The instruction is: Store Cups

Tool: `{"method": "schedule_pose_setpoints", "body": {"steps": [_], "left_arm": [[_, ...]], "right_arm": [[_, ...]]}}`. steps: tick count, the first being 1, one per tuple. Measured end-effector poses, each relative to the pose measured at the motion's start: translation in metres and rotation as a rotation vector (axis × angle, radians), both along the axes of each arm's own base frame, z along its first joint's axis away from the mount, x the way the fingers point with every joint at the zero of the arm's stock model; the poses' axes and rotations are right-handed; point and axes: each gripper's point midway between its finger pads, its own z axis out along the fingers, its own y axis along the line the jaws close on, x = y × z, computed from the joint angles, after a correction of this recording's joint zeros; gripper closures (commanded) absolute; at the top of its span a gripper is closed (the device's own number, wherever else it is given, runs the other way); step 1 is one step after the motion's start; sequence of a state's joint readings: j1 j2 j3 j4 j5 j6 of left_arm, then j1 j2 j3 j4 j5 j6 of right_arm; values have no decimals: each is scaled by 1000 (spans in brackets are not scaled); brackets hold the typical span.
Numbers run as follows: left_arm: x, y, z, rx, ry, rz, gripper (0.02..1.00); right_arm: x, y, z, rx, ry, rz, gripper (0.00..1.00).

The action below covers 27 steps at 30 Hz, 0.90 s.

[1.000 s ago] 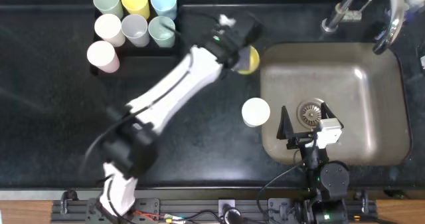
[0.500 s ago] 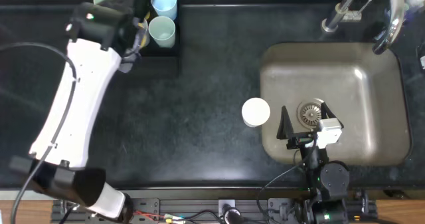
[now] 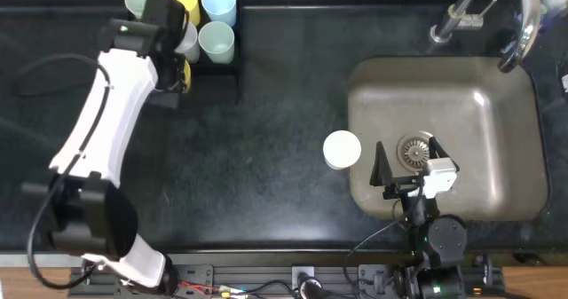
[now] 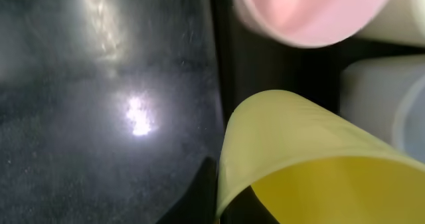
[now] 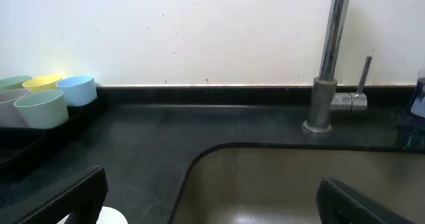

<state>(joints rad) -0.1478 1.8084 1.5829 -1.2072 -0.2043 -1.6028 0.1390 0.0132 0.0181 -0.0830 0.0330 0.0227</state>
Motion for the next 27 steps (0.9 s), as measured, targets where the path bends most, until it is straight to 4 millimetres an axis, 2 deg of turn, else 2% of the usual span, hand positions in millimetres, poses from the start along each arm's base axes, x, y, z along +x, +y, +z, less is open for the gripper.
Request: {"method": "schedule_pose_setpoints", "body": {"steps": [10, 19, 27], "left_arm": [[2, -4, -19, -16, 39, -2, 982], [15, 6, -42, -17, 49, 30, 980], [19, 5, -46, -23, 45, 30, 980]], "right_arm": [[0, 0, 0, 0, 0, 0, 5], [0, 0, 0, 0, 0, 0, 3], [0, 0, 0, 0, 0, 0, 3]]}}
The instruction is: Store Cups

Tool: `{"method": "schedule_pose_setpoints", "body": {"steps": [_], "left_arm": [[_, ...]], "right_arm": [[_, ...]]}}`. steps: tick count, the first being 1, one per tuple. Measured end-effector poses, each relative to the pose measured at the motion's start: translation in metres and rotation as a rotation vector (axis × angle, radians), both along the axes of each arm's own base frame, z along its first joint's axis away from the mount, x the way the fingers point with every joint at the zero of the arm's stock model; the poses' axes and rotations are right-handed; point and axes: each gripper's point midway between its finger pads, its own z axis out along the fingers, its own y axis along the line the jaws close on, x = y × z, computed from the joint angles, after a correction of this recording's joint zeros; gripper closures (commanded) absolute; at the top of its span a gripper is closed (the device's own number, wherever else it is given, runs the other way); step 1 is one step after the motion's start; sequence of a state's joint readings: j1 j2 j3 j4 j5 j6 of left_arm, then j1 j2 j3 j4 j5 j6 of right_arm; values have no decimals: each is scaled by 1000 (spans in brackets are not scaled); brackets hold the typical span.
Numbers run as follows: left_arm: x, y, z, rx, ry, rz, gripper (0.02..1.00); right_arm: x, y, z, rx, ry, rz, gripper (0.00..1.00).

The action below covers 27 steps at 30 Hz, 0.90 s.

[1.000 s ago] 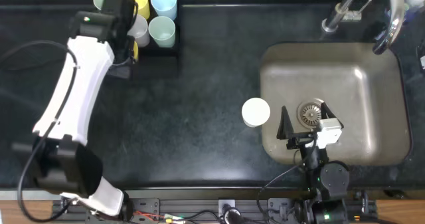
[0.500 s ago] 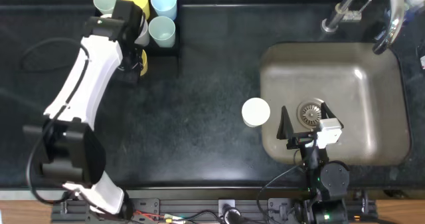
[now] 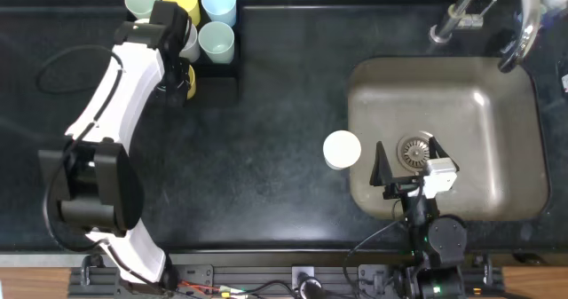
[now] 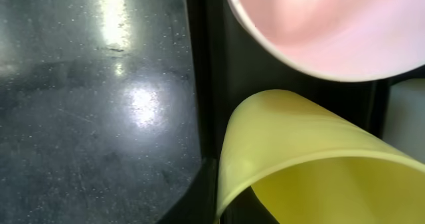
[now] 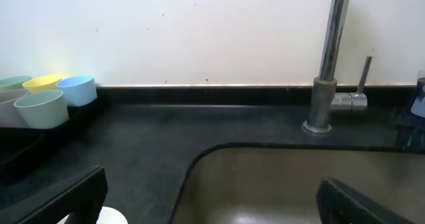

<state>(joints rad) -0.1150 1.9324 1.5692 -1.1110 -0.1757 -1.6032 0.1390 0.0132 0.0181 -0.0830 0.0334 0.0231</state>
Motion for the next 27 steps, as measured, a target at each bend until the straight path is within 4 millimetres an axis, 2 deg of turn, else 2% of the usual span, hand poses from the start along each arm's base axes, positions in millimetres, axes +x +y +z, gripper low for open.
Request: {"method": "schedule_pose_setpoints", "body": {"steps": [10, 16, 20, 25, 27], "left_arm": [[10, -1, -11, -1, -13, 0, 980], [13, -1, -11, -3, -22, 0, 963], [13, -1, -11, -3, -23, -1, 822], [13, -1, -17, 1, -14, 8, 535], [13, -1, -17, 1, -13, 14, 509]], "right_arm": [[0, 0, 0, 0, 0, 0, 3], [0, 0, 0, 0, -1, 0, 3], [0, 0, 0, 0, 0, 0, 3], [0, 0, 0, 0, 0, 0, 3], [0, 0, 0, 0, 0, 0, 3]]}}
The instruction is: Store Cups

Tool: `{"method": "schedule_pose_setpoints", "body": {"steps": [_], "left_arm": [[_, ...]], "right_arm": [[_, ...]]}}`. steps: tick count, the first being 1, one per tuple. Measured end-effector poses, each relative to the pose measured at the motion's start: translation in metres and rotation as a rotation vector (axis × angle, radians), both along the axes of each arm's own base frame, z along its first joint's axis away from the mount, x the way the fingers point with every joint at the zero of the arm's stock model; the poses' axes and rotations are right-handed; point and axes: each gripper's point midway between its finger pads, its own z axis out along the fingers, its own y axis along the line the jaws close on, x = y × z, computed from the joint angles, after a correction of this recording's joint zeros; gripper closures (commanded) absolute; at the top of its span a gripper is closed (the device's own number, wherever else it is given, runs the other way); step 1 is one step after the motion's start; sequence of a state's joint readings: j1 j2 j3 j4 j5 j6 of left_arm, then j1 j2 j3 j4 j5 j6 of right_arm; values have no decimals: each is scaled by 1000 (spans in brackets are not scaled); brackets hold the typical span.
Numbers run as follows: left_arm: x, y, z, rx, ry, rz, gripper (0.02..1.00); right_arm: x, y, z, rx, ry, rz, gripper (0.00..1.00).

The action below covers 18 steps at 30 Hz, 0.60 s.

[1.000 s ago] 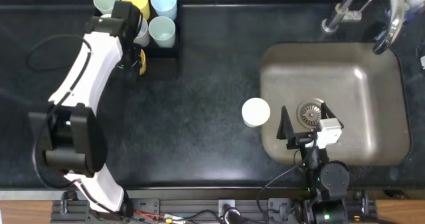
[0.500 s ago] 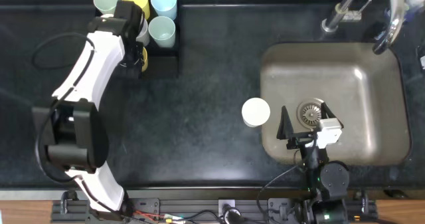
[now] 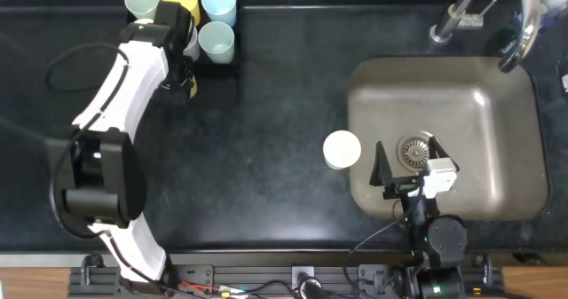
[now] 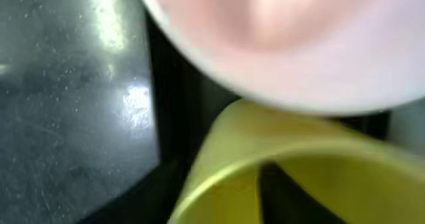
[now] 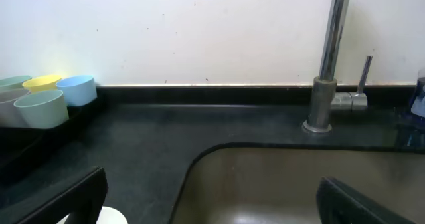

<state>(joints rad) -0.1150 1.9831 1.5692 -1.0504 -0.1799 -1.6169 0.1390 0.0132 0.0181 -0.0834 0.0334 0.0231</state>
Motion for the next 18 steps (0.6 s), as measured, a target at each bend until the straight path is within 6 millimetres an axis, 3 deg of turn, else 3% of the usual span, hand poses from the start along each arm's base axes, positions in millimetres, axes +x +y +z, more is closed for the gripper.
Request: {"method": "schedule_pose_setpoints", "body": {"steps": [9, 18], "left_arm": [[1, 4, 7, 24, -19, 6, 507], [1, 11, 65, 50, -171, 16, 516]], "right_arm": [[0, 0, 0, 0, 0, 0, 3], [0, 0, 0, 0, -1, 0, 3]]}}
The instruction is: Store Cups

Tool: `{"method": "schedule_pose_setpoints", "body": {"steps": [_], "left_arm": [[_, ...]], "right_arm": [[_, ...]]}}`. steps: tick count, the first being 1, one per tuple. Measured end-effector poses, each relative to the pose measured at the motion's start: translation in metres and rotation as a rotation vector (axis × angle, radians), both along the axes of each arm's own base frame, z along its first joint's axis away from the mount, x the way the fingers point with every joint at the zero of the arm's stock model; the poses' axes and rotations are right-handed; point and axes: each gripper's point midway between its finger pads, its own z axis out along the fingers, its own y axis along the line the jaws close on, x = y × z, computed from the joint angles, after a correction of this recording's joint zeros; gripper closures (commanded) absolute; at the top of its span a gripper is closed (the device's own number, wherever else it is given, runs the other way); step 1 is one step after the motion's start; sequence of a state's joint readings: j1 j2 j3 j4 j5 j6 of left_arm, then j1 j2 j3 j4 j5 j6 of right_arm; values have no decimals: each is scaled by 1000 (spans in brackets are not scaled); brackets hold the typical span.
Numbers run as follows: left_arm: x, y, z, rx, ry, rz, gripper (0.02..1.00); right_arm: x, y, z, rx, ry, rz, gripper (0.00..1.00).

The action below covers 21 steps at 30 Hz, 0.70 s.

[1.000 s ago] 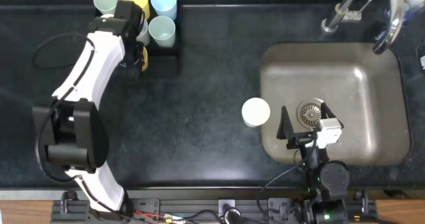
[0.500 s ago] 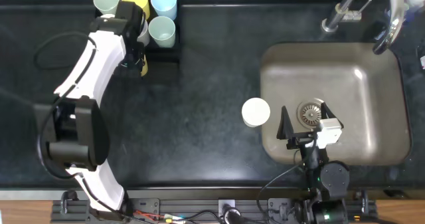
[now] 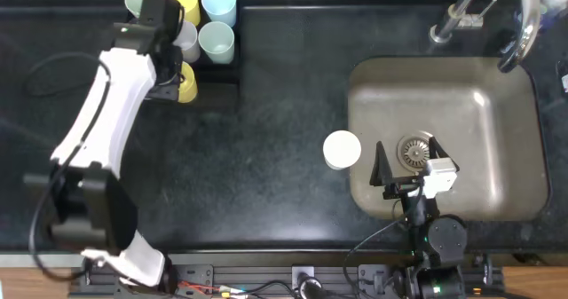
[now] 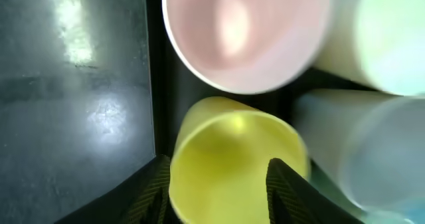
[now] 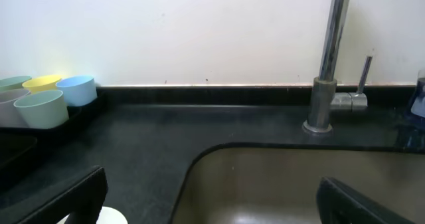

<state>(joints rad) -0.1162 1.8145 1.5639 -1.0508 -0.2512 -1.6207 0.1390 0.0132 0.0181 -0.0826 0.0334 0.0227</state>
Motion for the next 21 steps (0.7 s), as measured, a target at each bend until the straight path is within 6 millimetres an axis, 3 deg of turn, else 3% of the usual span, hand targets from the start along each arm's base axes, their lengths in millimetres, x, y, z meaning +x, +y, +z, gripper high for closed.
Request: {"method": "schedule_pose_setpoints", "body": {"steps": [4, 6, 9, 13, 16, 18, 21], "left_arm": [[1, 5, 31, 18, -92, 6, 514], [9, 8, 56, 39, -188, -11, 505], [19, 13, 104, 92, -355, -64, 472], [20, 19, 190, 232, -618, -200, 461], [6, 18, 259, 421, -837, -367, 360], [-15, 11, 296, 588, -967, -515, 229], [-56, -4, 318, 826, -1102, -723, 18]], "right_arm": [[0, 0, 0, 0, 0, 0, 3], [0, 0, 0, 0, 0, 0, 3], [0, 0, 0, 0, 0, 0, 3], [0, 0, 0, 0, 1, 0, 3], [0, 0, 0, 0, 1, 0, 5], [0, 0, 0, 0, 0, 0, 3], [0, 0, 0, 0, 0, 0, 3]]}}
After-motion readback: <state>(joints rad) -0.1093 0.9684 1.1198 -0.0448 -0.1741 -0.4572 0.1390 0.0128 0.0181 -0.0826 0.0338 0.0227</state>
